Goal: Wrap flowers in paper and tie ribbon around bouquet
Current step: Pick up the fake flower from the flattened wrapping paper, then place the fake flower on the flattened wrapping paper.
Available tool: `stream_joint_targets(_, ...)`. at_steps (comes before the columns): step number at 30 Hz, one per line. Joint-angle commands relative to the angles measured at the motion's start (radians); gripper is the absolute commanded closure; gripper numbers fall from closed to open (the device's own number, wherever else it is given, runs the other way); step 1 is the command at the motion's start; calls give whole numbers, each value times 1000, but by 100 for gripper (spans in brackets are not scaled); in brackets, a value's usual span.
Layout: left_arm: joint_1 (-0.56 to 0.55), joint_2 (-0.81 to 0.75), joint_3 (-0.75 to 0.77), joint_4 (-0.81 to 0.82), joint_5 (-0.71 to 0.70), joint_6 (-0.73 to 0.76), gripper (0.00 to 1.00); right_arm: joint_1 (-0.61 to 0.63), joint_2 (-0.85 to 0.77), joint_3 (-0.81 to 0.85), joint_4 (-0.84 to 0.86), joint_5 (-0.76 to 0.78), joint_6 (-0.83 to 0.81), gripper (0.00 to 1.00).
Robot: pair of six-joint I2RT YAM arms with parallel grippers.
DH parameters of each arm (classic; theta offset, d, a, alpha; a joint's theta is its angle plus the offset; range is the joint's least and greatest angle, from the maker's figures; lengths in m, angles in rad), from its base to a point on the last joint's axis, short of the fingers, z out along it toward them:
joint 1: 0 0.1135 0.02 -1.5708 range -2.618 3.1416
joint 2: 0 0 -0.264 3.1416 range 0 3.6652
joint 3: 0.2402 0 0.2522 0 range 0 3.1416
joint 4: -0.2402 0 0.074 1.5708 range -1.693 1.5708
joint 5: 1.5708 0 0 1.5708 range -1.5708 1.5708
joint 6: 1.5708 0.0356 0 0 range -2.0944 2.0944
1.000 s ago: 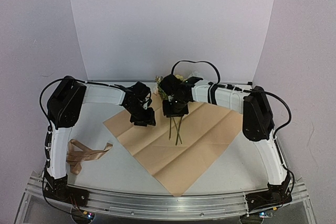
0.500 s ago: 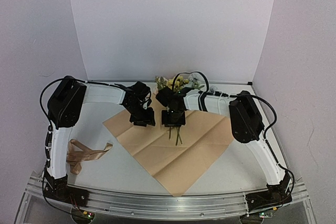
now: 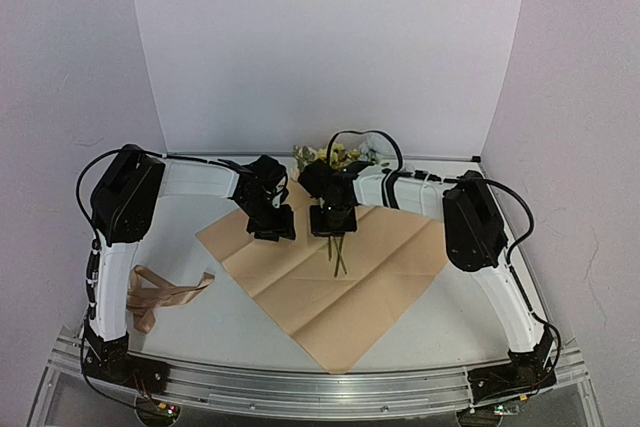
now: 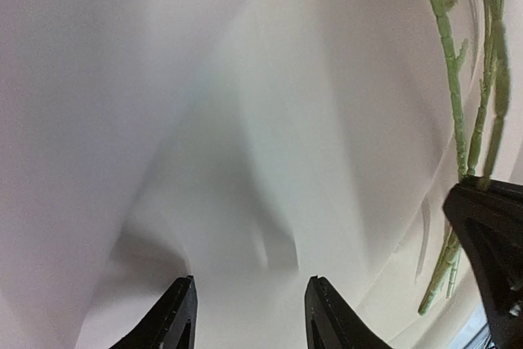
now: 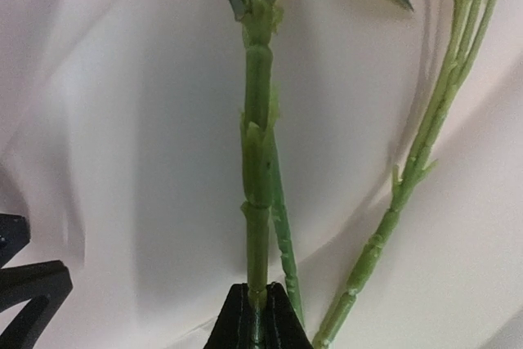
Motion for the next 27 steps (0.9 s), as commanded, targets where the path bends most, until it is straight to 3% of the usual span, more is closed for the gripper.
stream_joint_targets(1, 14, 21, 21, -39, -8, 4, 53, 3, -169, 23, -1, 93, -60, 100)
stream_joint_targets(13, 17, 26, 17, -37, -4, 4, 53, 3, -249, -19, 0, 126, -78, 100)
stream_joint_targets(18, 19, 27, 16, -33, 1, 5, 53, 9, -290, -117, 18, 106, -43, 100)
stream_joint_targets(27, 20, 33, 21, -31, 7, 7, 53, 32, -249, -202, 56, 45, 29, 100)
